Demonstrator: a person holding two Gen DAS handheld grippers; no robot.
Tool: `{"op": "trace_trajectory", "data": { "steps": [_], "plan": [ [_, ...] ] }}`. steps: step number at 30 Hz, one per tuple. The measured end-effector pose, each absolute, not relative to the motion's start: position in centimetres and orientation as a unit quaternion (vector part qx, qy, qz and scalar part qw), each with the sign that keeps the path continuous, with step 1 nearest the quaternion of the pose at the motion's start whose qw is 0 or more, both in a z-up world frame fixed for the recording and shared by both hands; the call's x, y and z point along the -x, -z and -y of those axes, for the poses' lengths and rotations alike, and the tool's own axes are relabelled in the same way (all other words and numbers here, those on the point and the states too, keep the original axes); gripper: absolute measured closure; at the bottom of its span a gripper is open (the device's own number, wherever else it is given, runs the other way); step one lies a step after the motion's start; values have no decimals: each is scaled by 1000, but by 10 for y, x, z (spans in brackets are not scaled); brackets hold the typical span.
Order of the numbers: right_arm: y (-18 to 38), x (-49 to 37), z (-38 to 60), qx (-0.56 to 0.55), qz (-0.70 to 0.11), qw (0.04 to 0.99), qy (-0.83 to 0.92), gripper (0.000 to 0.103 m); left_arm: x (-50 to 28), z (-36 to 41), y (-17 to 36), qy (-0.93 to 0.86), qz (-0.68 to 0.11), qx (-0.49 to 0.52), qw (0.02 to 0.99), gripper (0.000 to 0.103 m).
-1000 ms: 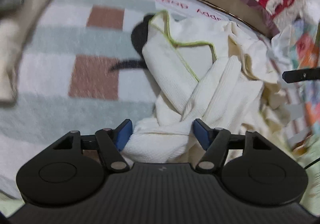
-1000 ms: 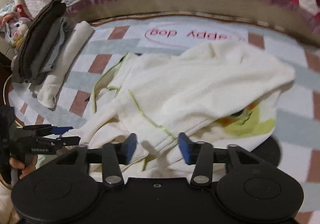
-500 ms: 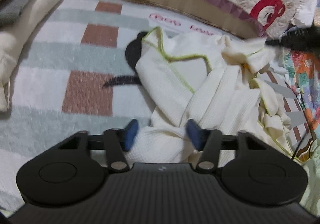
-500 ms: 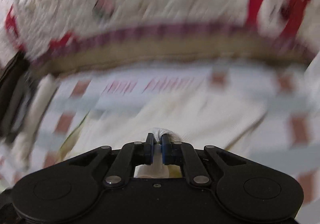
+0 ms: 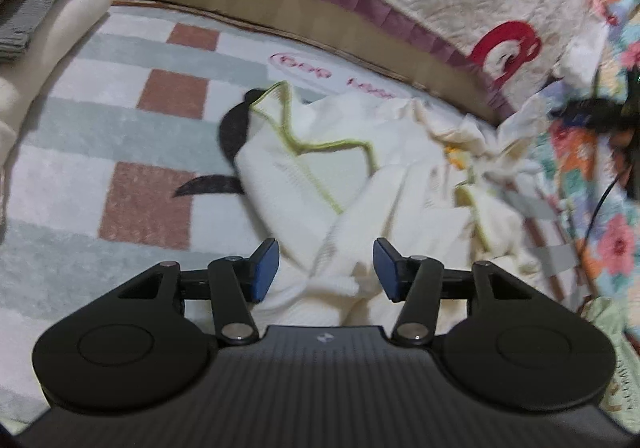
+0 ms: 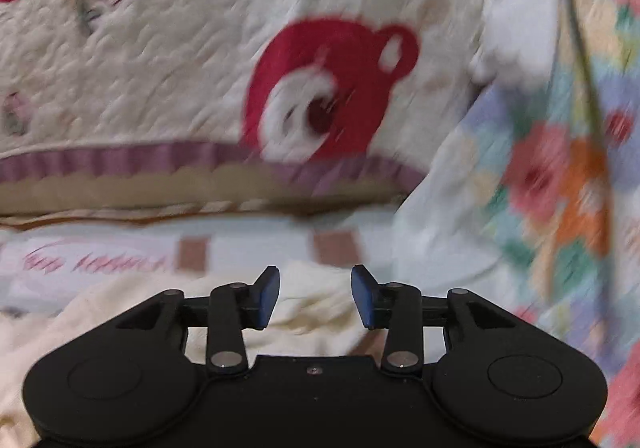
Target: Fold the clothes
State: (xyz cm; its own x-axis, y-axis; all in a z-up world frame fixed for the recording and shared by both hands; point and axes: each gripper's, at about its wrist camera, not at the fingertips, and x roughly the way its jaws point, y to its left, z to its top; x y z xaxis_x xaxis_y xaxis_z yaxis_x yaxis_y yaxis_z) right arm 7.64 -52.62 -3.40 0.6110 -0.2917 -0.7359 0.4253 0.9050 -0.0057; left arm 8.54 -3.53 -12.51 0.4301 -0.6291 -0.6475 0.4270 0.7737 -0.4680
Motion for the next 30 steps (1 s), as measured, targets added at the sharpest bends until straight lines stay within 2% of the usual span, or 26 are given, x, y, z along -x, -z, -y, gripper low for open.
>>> {"op": "trace_trajectory", "data": {
  "steps": [4,5,8,11,13,15,16,18,24,25,27,28,30],
  "plan": [
    [62,-40,494,-147,-417,895,60,58,-77,47,123,353,-428,104,825,50],
    [68,-29,481,-132,-423,896,26,58,-73,52,124,361,-428,97,823,48],
    [88,5,429,14,-442,894,-68,58,-64,66,130,366,-438,61,819,45],
    [110,27,410,42,-478,870,-114,62,-55,83,142,351,-449,-5,822,49],
    [118,37,404,67,-486,863,-117,61,-54,86,142,342,-445,-24,827,56],
    [125,41,401,90,-492,858,-113,59,-54,87,140,333,-438,-37,834,82],
    [128,42,402,96,-497,856,-107,59,-53,87,139,329,-436,-43,836,87],
    [136,43,404,98,-507,850,-103,58,-53,86,135,324,-434,-55,839,90],
    [151,35,397,123,-514,844,-89,58,-59,67,112,274,-391,-66,876,92],
    [152,33,397,124,-512,846,-81,56,-61,62,109,262,-387,-64,882,92],
    [152,30,396,125,-507,850,-63,38,-67,53,107,237,-382,-59,891,92],
    [154,28,398,122,-507,851,-54,34,-70,48,106,224,-380,-56,896,92],
    [163,24,402,107,-513,851,-36,18,-69,48,108,219,-378,-59,898,92]
  ]
}}
